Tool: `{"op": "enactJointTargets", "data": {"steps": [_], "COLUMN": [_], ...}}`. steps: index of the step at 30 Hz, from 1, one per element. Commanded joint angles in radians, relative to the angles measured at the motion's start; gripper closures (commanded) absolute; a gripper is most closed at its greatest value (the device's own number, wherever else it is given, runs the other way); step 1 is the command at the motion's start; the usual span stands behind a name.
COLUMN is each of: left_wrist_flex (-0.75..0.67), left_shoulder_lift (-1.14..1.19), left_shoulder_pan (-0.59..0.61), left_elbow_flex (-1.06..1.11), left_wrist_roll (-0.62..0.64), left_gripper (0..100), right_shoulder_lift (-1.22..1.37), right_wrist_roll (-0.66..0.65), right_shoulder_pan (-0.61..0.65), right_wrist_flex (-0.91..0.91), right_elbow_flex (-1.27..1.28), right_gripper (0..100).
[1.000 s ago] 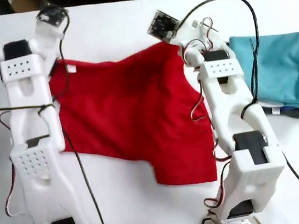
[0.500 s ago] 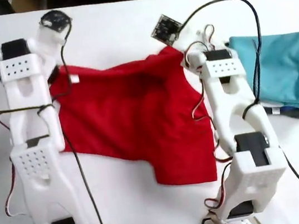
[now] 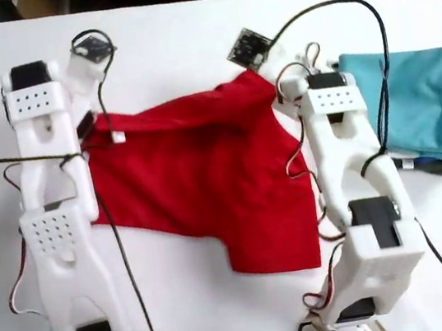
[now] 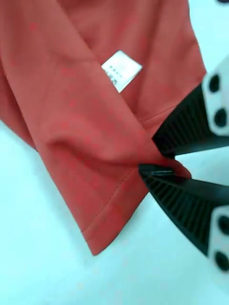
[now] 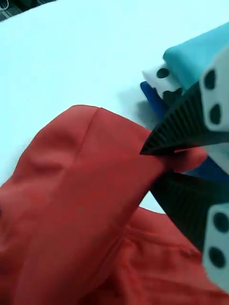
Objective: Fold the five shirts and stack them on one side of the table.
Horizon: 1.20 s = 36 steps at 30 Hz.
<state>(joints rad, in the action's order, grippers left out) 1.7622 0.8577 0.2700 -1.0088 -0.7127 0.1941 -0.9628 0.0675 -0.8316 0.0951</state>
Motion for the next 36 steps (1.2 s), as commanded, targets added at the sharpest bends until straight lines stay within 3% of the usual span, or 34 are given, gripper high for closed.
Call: {"op": "enactJointTargets", "data": {"steps": [1, 9, 18, 28, 36], "left_wrist_flex": [0.025, -0.052, -0.377, -0.387, -0.381], "left_shoulder_lift": [-0.144, -0.397, -0.485, -0.496, -0.496], "left_shoulder_pan": [0.031, 0.025, 0.041, 0.048, 0.052], "left_elbow_flex": [0.059, 0.487, 0.855, 0.96, 0.791], "left_wrist_roll": [-0.012, 0.017, 0.038, 0.037, 0.048], "left_gripper": [97, 97, 97, 97, 97], "right_shoulder_lift": [-0.174, -0.354, -0.378, -0.369, -0.375], "right_wrist_roll": [0.002, 0.0, 0.0, 0.006, 0.005], "right_shoulder_pan": [-0.012, -0.018, 0.03, 0.036, 0.03], "right_wrist_flex": [-0.139, -0.315, -0.309, -0.317, -0.243], "right_elbow_flex": [-0.034, 0.02, 0.086, 0.089, 0.077], "right_gripper": [97.8, 97.8, 97.8, 97.8, 97.8]}}
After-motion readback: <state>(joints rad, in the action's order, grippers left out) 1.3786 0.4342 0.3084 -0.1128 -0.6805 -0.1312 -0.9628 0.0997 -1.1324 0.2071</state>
